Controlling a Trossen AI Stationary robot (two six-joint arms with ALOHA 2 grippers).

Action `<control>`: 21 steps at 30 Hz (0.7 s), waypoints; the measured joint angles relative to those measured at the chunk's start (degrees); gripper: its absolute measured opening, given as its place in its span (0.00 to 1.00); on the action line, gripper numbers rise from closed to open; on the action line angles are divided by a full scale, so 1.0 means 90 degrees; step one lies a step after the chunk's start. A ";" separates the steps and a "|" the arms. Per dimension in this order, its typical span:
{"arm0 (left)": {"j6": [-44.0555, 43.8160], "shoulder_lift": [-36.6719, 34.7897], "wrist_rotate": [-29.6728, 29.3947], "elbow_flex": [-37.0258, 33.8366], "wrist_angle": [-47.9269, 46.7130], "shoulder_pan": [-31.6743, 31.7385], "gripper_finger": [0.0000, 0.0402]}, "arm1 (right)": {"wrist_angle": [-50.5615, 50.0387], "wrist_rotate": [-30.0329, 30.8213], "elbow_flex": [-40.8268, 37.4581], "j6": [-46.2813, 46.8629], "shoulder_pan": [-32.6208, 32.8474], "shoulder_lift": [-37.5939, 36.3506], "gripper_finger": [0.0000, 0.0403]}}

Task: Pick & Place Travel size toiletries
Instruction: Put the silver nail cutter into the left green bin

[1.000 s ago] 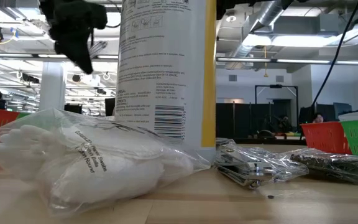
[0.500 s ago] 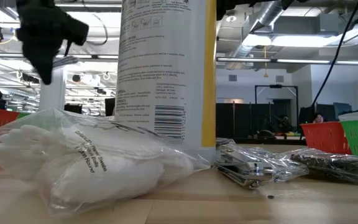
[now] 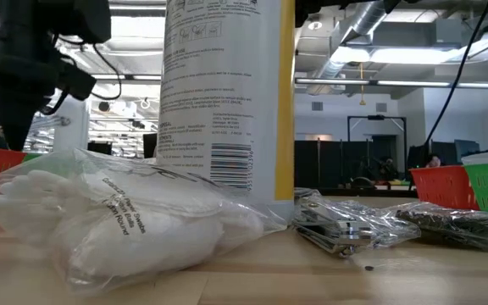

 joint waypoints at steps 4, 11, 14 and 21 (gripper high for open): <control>-0.0096 0.0000 0.0074 -0.0151 0.0006 0.0000 0.10 | 0.0002 0.0001 -0.0002 0.0000 0.0001 0.0000 0.45; -0.0095 0.0000 0.0074 -0.0381 0.0054 0.0010 0.10 | 0.0002 0.0000 -0.0002 0.0000 0.0000 0.0000 0.45; -0.0097 0.0000 0.0074 -0.0425 0.0063 0.0012 0.09 | 0.0002 0.0001 -0.0002 0.0000 0.0000 0.0000 0.45; -0.0094 0.0000 0.0069 -0.0425 0.0102 0.0014 0.21 | 0.0002 0.0002 -0.0002 0.0000 0.0000 0.0000 0.45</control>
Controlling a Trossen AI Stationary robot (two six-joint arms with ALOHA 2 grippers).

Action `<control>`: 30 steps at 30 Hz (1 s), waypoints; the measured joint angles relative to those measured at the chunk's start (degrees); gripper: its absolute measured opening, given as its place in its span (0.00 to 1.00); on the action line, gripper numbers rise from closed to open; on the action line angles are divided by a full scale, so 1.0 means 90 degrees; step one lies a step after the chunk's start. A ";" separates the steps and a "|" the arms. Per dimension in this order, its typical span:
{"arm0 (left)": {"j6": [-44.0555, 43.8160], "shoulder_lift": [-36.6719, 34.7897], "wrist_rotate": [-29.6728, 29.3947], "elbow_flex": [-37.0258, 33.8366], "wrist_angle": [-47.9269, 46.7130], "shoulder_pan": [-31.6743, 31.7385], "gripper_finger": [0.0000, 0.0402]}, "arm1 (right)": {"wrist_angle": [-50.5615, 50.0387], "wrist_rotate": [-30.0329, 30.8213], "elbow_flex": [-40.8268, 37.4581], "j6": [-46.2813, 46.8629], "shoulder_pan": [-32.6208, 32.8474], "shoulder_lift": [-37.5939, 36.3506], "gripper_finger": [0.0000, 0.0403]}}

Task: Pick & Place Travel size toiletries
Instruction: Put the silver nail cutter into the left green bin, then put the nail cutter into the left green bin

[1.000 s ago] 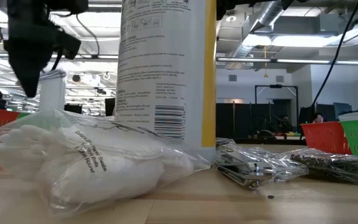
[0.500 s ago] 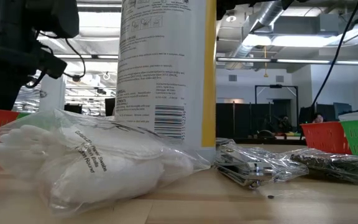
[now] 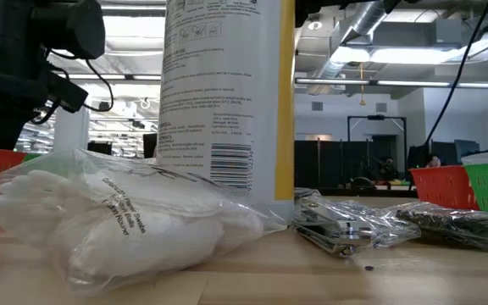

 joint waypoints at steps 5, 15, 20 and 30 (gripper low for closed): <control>0.0000 0.0000 -0.0071 0.0000 0.0000 -0.0001 0.22 | 0.0000 0.0001 0.0000 0.0000 0.0000 0.0000 0.45; 0.0000 0.0000 -0.0115 0.0000 0.0090 0.0001 0.23 | -0.0077 -0.0001 0.0000 0.0000 -0.0056 0.0000 0.45; 0.0000 0.0000 -0.0117 0.0002 0.0227 0.0001 0.23 | -0.0476 0.0025 0.0000 0.0213 -0.0397 0.0002 0.44; 0.0070 0.0000 -0.0296 0.0002 0.0575 0.0001 0.23 | -0.1559 0.0032 -0.0002 0.1404 -0.1704 0.0005 0.43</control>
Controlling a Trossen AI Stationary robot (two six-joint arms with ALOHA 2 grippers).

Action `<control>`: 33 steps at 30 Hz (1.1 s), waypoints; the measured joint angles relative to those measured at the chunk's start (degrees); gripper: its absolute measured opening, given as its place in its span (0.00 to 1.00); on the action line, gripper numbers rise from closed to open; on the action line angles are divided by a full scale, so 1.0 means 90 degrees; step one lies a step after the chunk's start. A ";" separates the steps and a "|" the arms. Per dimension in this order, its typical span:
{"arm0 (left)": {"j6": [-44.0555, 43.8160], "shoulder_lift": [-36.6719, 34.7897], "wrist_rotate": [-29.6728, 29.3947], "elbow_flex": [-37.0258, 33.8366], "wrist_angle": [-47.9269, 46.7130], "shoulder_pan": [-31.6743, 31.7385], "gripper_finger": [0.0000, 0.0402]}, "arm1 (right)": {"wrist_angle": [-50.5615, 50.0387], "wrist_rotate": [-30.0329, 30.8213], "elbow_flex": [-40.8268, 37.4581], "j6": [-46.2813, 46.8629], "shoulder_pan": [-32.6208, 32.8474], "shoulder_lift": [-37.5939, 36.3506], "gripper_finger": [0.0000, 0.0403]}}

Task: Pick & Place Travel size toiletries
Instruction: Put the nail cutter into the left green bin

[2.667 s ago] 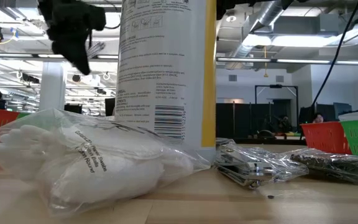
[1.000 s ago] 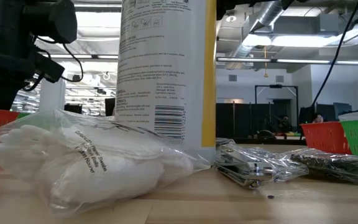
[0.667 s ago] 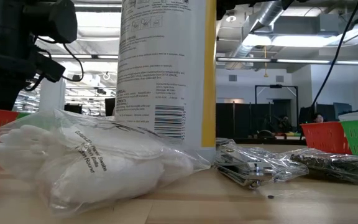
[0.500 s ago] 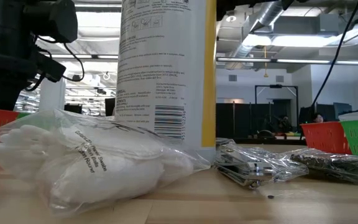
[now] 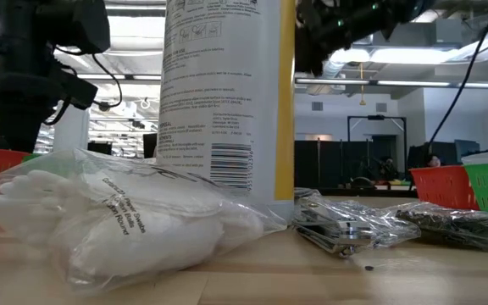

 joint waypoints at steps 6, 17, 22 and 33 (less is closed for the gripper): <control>0.0127 0.0000 -0.0022 0.0000 0.0145 0.0000 0.23 | -0.0444 0.0010 0.0003 0.0426 -0.0620 0.0289 0.43; 0.0220 -0.0782 -0.0666 0.0176 0.0411 -0.0007 0.23 | -0.0843 -0.0007 0.0113 0.1543 -0.1583 0.1365 0.43; 0.0222 -0.1353 -0.1047 0.0180 0.0601 -0.0007 0.23 | -0.1563 -0.0006 0.0634 0.1670 -0.1859 0.1846 0.43; 0.0360 -0.1678 -0.1343 0.0180 0.0873 -0.0007 0.23 | -0.2736 -0.0007 0.1687 0.1990 -0.2280 0.2973 0.43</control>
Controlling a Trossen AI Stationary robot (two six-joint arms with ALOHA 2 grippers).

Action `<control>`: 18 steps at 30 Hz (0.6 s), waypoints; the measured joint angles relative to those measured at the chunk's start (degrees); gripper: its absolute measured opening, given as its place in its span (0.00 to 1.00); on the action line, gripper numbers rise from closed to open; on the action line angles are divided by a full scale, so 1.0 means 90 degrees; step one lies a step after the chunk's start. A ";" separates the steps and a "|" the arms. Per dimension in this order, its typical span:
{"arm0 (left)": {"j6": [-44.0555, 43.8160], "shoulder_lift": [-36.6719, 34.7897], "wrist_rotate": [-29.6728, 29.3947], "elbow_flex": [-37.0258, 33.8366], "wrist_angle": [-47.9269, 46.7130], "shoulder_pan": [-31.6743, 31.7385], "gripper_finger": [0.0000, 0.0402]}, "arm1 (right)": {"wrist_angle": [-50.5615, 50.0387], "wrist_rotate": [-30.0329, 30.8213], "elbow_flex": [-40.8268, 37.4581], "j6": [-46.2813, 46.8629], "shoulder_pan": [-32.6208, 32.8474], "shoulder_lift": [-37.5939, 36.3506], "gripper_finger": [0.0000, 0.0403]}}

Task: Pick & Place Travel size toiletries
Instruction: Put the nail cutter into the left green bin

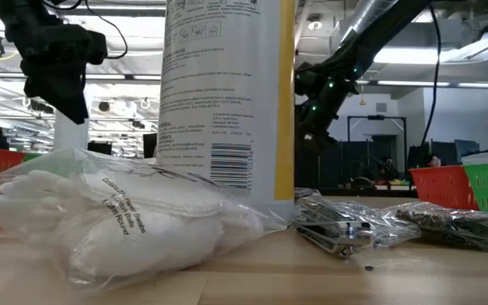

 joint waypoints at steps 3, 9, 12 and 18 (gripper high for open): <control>0.0167 0.0000 -0.0022 0.0000 0.0171 0.0000 0.23 | -0.0120 0.0000 0.0049 0.0157 -0.0102 0.0147 0.43; 0.0187 0.0000 -0.0024 -0.0001 0.0269 0.0000 0.23 | -0.0368 0.0022 0.0056 0.0497 -0.0349 0.0140 0.43; 0.0191 0.0000 -0.0024 -0.0002 0.0273 0.0000 0.23 | -0.0422 0.0019 0.0056 0.0734 -0.0436 0.0140 0.43; 0.0193 0.0000 -0.0022 -0.0005 0.0296 0.0000 0.23 | -0.0451 0.0019 0.0021 0.1201 -0.0487 0.0140 0.43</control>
